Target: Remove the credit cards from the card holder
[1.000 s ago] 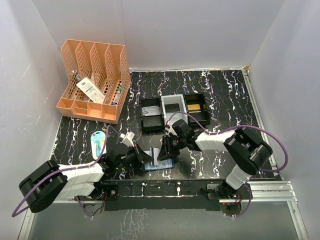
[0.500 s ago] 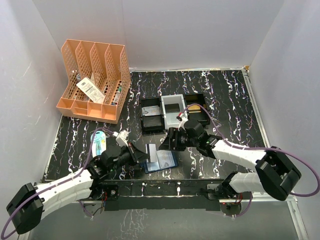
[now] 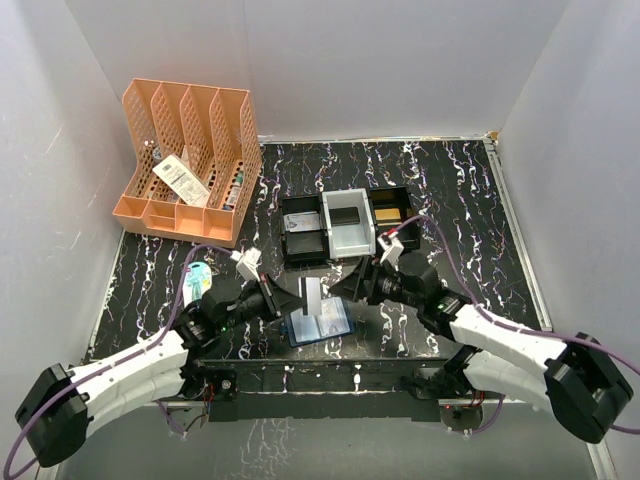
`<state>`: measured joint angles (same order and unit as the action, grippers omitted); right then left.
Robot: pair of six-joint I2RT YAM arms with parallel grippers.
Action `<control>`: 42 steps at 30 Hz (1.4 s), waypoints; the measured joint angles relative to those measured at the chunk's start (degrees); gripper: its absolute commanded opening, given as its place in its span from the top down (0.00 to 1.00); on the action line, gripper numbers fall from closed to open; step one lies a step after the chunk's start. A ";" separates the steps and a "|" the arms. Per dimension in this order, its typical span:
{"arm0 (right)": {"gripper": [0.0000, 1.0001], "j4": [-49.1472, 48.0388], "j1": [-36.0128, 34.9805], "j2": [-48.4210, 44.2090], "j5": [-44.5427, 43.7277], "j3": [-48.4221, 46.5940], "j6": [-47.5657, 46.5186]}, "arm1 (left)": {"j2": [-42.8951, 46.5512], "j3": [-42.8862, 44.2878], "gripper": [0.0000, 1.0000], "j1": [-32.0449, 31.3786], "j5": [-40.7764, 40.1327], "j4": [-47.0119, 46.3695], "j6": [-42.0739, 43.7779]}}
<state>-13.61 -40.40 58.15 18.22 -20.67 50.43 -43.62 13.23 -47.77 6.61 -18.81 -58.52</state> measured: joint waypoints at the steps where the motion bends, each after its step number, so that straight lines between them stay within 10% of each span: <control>1: 0.22 0.22 0.59 -1.01 -0.28 0.00 0.15 | -0.61 -0.17 1.00 1.29 2.25 -1.31 -1.11; 9: 0.18 -6.88 13.97 -11.41 5.38 5.11 6.01 | -2.05 -1.25 1.00 10.75 15.87 -10.16 -7.48; 22: 0.21 -21.20 13.03 -6.34 21.64 5.49 17.51 | 1.73 3.98 1.00 11.23 21.38 -9.33 -10.08; 42: 0.72 -31.63 4.98 10.88 24.02 -3.15 22.53 | -5.31 5.29 1.00 11.21 26.01 -18.95 -13.55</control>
<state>-45.23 -35.42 69.04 42.24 -23.81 72.97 -48.93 18.52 -36.56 32.62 -37.76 -72.07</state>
